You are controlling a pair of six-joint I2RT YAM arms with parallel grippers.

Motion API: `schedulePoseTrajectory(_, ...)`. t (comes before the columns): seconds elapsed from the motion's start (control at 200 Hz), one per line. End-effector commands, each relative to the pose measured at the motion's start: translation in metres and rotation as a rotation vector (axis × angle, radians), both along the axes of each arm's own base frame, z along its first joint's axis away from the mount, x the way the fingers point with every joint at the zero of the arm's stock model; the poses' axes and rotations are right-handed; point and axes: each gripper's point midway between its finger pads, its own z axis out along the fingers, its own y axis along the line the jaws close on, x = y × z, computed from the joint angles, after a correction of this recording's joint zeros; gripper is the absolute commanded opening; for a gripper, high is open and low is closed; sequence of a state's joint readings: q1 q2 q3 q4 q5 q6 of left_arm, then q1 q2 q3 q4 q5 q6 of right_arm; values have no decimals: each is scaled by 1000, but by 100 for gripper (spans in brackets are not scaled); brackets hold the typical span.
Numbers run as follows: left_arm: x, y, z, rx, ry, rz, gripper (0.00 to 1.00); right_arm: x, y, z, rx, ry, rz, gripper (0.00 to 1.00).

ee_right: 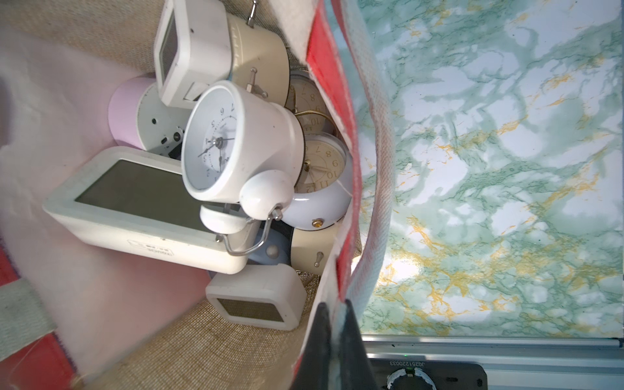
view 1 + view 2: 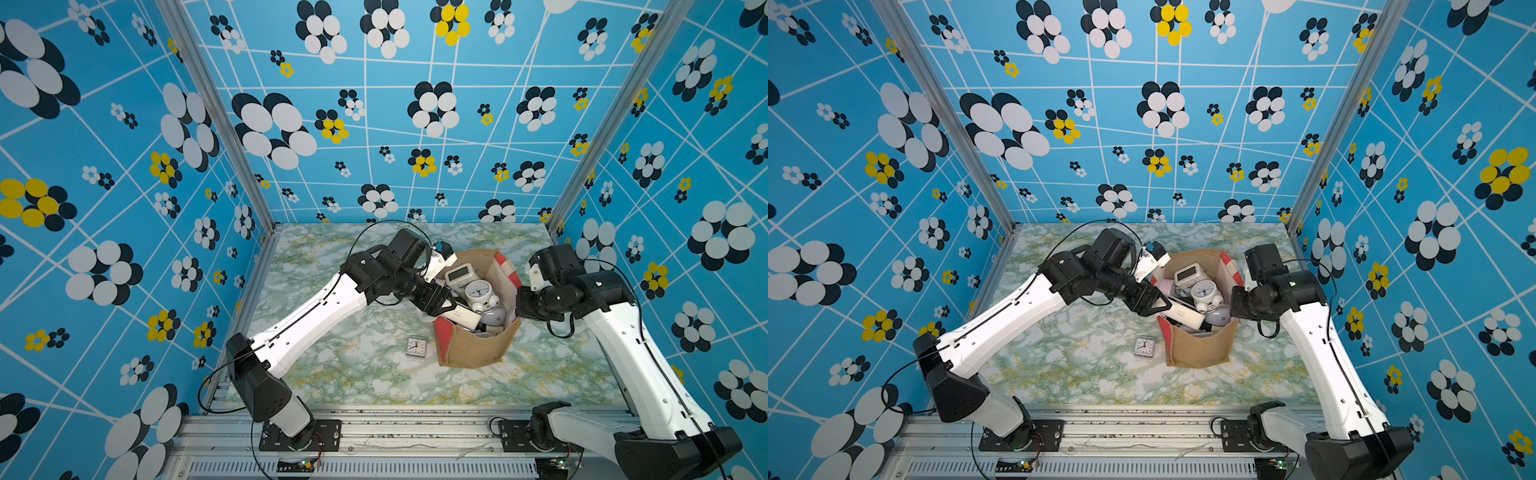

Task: Put the alarm clock into the canvas bag
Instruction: Place the alarm at the canvas bag, then pick up the alarm from the center of the board.

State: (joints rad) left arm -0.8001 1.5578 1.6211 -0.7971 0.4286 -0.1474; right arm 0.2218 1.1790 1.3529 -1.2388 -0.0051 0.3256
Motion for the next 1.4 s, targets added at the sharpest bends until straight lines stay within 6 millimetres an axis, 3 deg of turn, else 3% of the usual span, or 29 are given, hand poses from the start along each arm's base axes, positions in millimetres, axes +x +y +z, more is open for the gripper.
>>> schedulePoseTrajectory(0.0, 3, 19, -7, 4, -10, 63, 73, 0, -1, -1, -9, 0, 9, 0)
schedulePoseTrajectory(0.29, -22, 43, -58, 39, -49, -64, 80, 2, 0, -3, -12, 7, 17, 0)
schedulePoseTrajectory(0.51, -39, 38, -92, -11, -119, -307, 88, 3, 0, -2, -11, 6, 16, 0)
schedulePoseTrajectory(0.72, -58, 39, -126, -33, -291, -554, 99, 2, -1, -2, -15, 7, 12, 0)
schedulePoseTrajectory(1.139, -31, 48, -200, 170, -357, -619, 99, 5, -2, -1, -22, 9, 13, 0)
schedulePoseTrajectory(1.394, -11, 43, -212, 196, -402, -591, 99, 5, -1, -2, -21, 12, 11, 0)
